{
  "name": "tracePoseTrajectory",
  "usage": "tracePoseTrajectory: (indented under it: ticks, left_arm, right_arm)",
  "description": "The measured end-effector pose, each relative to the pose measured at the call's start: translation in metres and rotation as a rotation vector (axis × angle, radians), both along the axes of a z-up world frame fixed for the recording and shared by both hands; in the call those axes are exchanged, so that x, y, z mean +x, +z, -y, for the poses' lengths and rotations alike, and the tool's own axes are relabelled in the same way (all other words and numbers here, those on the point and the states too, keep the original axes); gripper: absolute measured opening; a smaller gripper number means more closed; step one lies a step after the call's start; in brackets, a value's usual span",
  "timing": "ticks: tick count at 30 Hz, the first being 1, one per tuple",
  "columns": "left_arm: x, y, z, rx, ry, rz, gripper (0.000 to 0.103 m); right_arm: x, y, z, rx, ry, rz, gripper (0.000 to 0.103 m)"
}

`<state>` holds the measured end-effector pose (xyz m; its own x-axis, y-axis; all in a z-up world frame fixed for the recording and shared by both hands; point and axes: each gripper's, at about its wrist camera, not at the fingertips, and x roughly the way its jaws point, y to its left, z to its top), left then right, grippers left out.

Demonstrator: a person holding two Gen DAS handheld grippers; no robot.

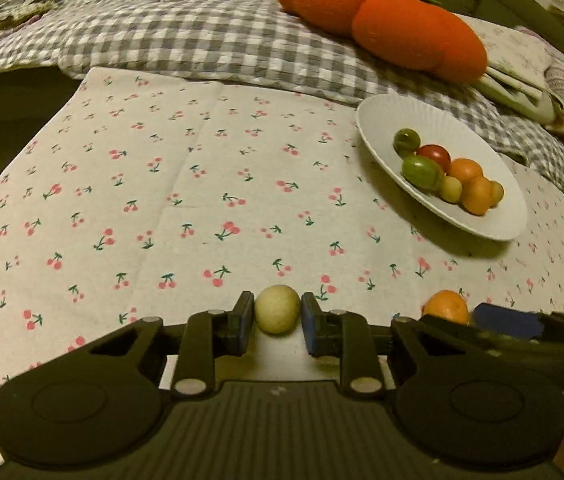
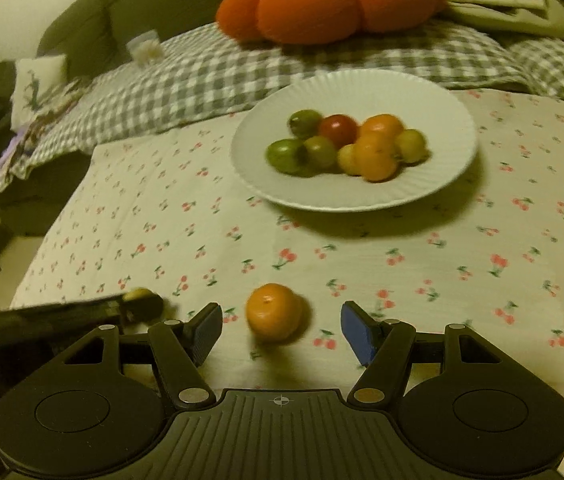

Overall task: Organize fruits
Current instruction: 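Grasp the pale round fruit with the left tool while the right tool grasps the orange, then carry the pale fruit and orange over the plate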

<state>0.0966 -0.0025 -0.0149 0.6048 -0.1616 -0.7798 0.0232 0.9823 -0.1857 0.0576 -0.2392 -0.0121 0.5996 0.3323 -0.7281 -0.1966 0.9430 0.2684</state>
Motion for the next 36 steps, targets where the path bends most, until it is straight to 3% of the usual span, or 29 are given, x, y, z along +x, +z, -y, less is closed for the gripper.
tracePoseTrajectory:
  ticks: [5,10,11,36]
  left_arm:
    - [-0.001,0.001,0.001,-0.008,0.0,-0.013,0.023]
    - [0.0,0.002,0.001,-0.021,0.0,-0.015,0.023]
    - [0.0,0.002,0.001,-0.024,-0.001,-0.015,0.023]
    - [-0.005,0.011,0.01,-0.004,-0.047,0.032,0.023]
  right_arm:
    - [0.002,-0.007,-0.017,-0.064,0.036,0.025,0.061]
    - [0.003,-0.01,-0.021,-0.115,0.029,0.054,0.034]
    - [0.003,-0.01,-0.021,-0.115,0.027,0.055,0.032]
    - [-0.007,0.027,0.001,-0.027,-0.026,0.102,0.031]
